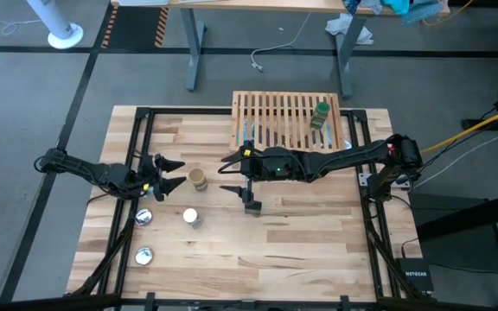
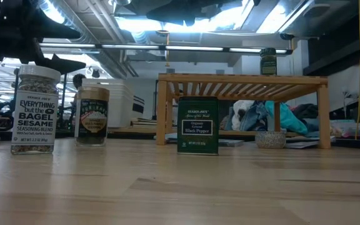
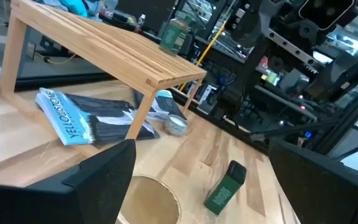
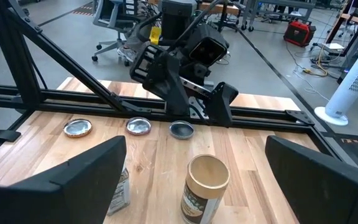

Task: Shelf spices
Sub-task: Put the gold seasoning bottle on the shelf

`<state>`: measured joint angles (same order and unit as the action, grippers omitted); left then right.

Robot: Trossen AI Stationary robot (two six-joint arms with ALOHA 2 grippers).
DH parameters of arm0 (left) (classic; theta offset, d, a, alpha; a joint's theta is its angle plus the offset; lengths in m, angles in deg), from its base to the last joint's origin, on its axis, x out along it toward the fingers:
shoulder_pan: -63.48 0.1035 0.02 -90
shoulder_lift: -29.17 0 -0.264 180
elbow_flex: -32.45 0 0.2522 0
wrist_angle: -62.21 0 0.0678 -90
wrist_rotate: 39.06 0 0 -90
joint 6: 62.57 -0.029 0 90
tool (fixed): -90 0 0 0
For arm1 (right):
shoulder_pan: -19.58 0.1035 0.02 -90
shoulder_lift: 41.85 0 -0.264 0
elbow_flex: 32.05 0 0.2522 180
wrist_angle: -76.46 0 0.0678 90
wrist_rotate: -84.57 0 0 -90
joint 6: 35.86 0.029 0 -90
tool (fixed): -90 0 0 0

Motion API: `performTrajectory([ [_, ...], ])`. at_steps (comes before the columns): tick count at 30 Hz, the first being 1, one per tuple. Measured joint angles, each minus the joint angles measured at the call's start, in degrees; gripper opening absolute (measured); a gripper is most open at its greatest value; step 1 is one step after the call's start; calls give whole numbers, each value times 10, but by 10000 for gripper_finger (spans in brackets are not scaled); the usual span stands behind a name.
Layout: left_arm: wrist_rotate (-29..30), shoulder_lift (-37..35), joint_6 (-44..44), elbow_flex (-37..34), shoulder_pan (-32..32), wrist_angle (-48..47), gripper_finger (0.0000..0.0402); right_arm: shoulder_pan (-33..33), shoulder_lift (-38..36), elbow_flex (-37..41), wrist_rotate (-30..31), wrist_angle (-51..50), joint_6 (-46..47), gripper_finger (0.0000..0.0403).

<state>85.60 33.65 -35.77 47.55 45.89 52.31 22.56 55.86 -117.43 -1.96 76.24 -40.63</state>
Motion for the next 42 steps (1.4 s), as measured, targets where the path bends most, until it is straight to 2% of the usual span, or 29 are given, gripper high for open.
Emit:
performTrajectory([
  [11, 8, 0, -104, 1, 15, 0, 361, 0, 0, 0, 0, 0, 0, 390],
  [18, 9, 0, -93, 1, 28, -4, 361, 0, 0, 0, 0, 0, 0, 390],
  [28, 20, 16, -168, 3, 28, -29, 361, 0, 0, 0, 0, -4, 0, 390],
  [35, 30, 75, -153, 3, 28, -31, 361, 0, -1, 0, -56, -34, 30, 390],
  [42, 16, 181, -91, 4, 27, -32, 361, 0, -1, 0, -61, -56, 30, 390],
])
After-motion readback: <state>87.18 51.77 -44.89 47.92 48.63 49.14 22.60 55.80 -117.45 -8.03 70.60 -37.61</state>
